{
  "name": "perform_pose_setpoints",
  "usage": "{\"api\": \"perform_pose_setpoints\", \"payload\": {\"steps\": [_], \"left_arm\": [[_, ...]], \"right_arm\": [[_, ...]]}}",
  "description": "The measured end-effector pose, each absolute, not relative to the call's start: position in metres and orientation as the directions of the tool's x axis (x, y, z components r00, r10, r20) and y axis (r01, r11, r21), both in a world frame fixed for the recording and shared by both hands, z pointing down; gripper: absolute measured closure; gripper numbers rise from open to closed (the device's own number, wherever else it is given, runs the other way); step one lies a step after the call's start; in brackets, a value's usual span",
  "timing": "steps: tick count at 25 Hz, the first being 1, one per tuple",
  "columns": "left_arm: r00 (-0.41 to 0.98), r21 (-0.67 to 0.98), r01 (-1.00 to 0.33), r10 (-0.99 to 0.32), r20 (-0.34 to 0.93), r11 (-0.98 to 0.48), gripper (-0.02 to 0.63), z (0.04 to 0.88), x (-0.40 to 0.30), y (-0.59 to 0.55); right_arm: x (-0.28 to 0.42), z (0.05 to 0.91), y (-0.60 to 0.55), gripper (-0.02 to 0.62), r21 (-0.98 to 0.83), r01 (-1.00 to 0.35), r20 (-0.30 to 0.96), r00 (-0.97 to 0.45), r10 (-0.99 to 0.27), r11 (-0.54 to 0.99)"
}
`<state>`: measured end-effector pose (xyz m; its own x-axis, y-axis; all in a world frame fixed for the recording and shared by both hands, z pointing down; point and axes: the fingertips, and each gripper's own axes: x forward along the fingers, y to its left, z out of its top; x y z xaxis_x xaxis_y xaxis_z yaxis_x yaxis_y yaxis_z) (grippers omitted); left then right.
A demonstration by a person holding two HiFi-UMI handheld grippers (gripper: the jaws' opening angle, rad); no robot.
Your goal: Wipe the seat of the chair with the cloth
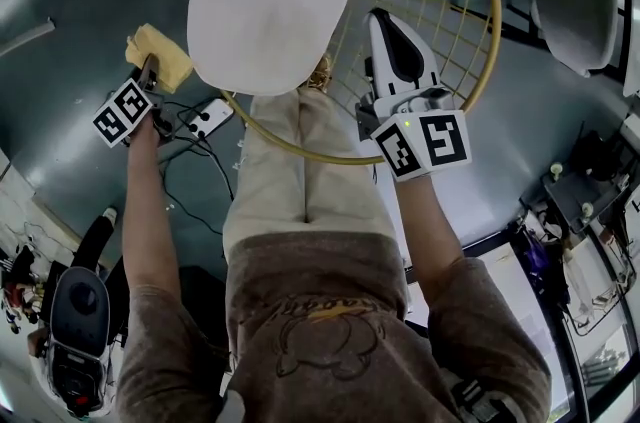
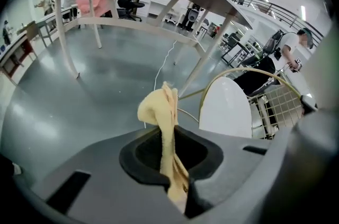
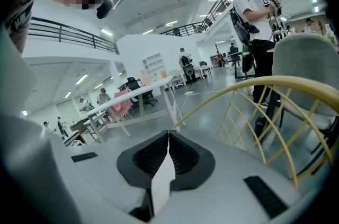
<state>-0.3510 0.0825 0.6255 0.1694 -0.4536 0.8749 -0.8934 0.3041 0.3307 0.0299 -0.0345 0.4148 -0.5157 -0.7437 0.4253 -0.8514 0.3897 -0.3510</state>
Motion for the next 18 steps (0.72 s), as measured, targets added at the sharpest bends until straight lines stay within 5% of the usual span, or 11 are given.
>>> {"api": "perform_pose_setpoints", "payload": {"steps": [8,18], "left_arm": [[0.131,0.374,-0.859,-0.555,0.821,0.351,0.558,0.603,-0.367,0.085],[0.175,0.450,-0.851,-0.664,0.727,0.268,0.558,0.512,-0.297,0.064]], "right_arm": [[0.026,0.408,-0.033,0.566,-0.349,-0.851,0.426,-0.516,-0.743,0.391],[0.023,0.348,-0.018,0.567,-0.325,-0.848,0.431,-0.526,-0.733,0.418]]}}
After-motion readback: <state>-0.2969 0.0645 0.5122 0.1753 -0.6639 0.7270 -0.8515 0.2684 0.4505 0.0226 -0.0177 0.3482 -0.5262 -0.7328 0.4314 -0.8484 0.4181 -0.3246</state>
